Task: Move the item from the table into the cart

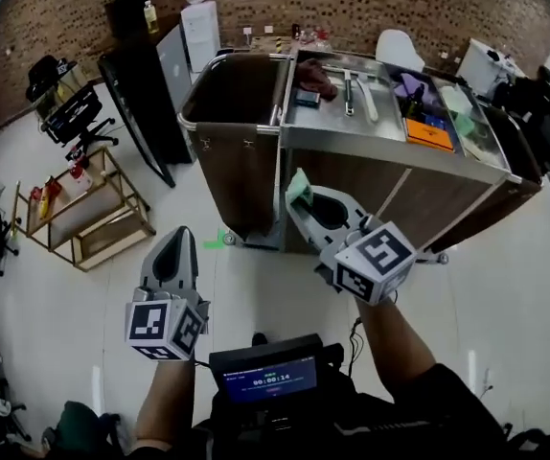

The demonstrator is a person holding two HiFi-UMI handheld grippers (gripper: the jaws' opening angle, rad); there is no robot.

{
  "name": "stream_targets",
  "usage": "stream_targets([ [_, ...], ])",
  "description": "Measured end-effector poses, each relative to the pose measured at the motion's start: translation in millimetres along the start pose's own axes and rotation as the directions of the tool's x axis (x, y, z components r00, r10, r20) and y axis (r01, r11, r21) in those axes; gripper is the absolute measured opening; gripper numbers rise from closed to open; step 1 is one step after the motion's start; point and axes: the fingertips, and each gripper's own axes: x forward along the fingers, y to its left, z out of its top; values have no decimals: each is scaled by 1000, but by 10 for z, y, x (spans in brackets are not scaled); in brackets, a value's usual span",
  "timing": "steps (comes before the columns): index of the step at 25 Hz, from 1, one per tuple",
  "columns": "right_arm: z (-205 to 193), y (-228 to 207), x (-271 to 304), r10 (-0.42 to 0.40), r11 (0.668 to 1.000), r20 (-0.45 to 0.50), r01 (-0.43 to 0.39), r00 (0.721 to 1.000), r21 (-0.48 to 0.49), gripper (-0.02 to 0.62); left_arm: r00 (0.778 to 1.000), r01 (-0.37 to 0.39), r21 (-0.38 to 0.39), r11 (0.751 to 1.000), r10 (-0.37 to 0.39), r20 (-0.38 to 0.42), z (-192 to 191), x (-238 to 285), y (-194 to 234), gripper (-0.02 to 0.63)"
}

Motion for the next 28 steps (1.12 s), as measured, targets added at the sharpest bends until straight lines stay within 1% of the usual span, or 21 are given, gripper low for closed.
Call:
stream_targets([
  [2,10,-403,-40,-89,996,7,89,996,-5,29,997,80,3,997,-80,2,6,435,-109,2],
  [4,40,-724,-76,-170,985,9,170,985,-6,29,987,162,2,987,-162,-5,15,819,-213,2],
  [6,65,-975,-111,-240,971,1,240,971,-12,29,968,249,5,968,-249,-4,54,1150,-326,2],
  [8,77,-1201,-123,-295,955,-7,295,955,-28,29,945,326,23,945,-326,10,106,1453,-428,2],
  [11,88,-1502,-117,-351,936,7,351,936,-12,29,917,398,69,915,-400,12,157,1861,-533,2],
  [14,148,-1812,-138,-387,922,-3,387,922,-22,29,900,434,63,899,-435,13,247,2237,-682,2],
  [17,294,-2184,-124,-387,921,4,387,922,-34,29,893,446,61,893,-449,24,392,2637,-871,2],
  [20,427,-2567,-58,-358,932,7,358,934,-51,29,896,443,73,894,-445,14,438,3007,-1069,2],
  [24,595,-3086,116,-307,944,-49,298,950,-141,28,899,435,91,896,-438,17,503,3430,-1286,2],
  [26,646,-3333,322,-270,952,-84,253,959,-171,28,903,425,96,900,-429,23,575,3672,-1292,2],
  [28,664,-3580,589,-242,957,-127,216,962,-192,29,907,419,90,904,-421,12,615,3950,-1248,2],
])
